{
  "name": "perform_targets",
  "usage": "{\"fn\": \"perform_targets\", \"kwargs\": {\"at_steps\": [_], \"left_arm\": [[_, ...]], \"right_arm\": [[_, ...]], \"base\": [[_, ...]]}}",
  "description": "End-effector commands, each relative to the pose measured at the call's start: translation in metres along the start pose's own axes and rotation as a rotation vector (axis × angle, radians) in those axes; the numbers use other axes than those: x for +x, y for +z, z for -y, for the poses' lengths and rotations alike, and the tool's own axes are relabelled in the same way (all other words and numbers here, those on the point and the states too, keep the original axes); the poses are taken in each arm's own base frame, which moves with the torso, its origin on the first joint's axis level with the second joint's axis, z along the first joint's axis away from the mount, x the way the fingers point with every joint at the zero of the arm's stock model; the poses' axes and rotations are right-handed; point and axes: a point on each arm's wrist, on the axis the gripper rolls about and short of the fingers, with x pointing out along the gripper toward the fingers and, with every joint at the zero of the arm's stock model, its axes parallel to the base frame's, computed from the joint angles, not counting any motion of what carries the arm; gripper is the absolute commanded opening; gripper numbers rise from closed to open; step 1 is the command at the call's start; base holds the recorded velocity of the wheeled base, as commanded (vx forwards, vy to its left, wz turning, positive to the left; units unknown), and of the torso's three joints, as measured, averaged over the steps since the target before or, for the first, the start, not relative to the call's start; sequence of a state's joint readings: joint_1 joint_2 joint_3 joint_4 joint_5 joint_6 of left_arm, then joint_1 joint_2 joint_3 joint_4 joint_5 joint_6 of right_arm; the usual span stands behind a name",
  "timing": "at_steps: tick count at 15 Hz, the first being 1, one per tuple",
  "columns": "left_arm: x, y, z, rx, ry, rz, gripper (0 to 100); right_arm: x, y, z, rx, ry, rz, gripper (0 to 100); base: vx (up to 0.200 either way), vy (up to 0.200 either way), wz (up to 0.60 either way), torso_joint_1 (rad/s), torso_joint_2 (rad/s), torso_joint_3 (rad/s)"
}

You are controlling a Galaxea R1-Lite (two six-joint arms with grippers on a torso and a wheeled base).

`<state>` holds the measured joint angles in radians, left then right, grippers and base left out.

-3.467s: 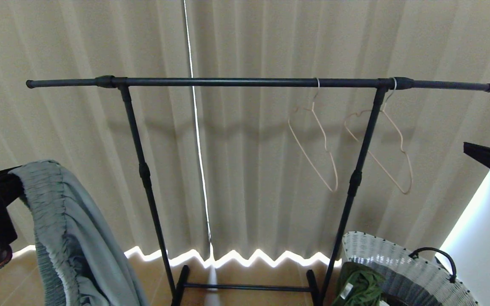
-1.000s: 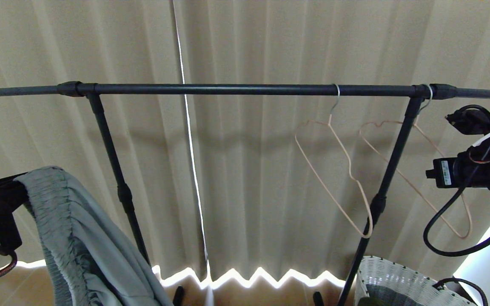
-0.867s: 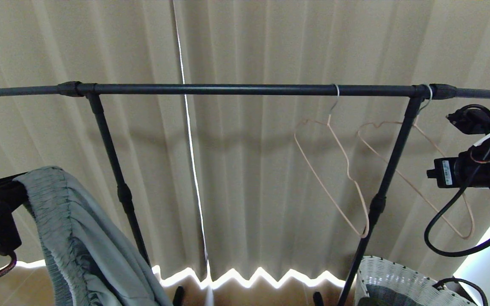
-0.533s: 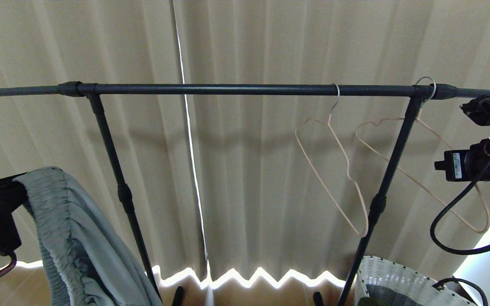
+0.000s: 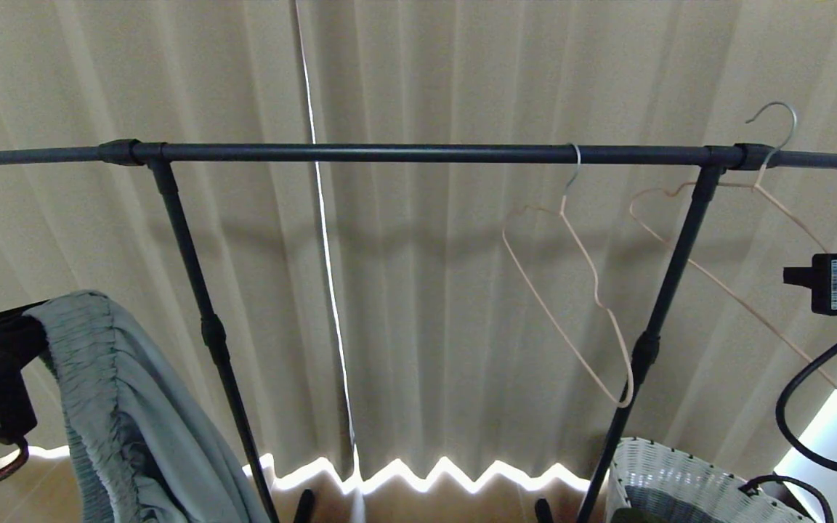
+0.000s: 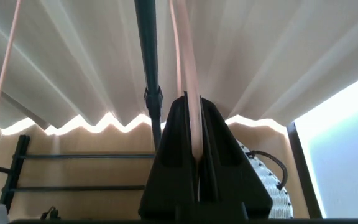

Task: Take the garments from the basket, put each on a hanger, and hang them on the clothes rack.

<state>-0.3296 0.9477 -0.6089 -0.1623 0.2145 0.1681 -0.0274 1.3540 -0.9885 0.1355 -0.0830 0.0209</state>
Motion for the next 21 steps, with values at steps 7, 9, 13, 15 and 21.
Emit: {"fn": "perform_targets", "kwargs": {"at_steps": [7,9,13,15,21], "left_arm": [[0.001,-0.001,0.000,0.019,0.001,-0.005,0],[0.001,-0.001,0.000,0.019,0.000,-0.006,0],[0.002,-0.001,0.001,0.021,-0.002,-0.010,0],[0.003,-0.002,0.001,0.024,-0.002,-0.013,0],[0.005,-0.002,0.001,0.028,-0.004,-0.021,0]], "right_arm": [[-0.025,-0.013,0.002,-0.002,0.002,0.032,0],[-0.024,-0.015,0.002,-0.003,0.003,0.022,0],[-0.025,-0.015,0.000,-0.011,0.011,0.026,0],[-0.032,-0.015,0.000,-0.045,0.018,0.047,0],[-0.064,-0.015,-0.020,-0.101,0.158,0.141,0]], "base": [[-0.200,0.000,0.00,0.000,0.00,0.002],[-0.200,0.000,0.00,0.042,0.00,0.005],[-0.150,0.000,0.00,-0.002,0.00,0.003],[0.000,0.000,0.00,0.000,0.00,0.000],[0.000,0.000,0.00,0.000,0.00,0.000]]}}
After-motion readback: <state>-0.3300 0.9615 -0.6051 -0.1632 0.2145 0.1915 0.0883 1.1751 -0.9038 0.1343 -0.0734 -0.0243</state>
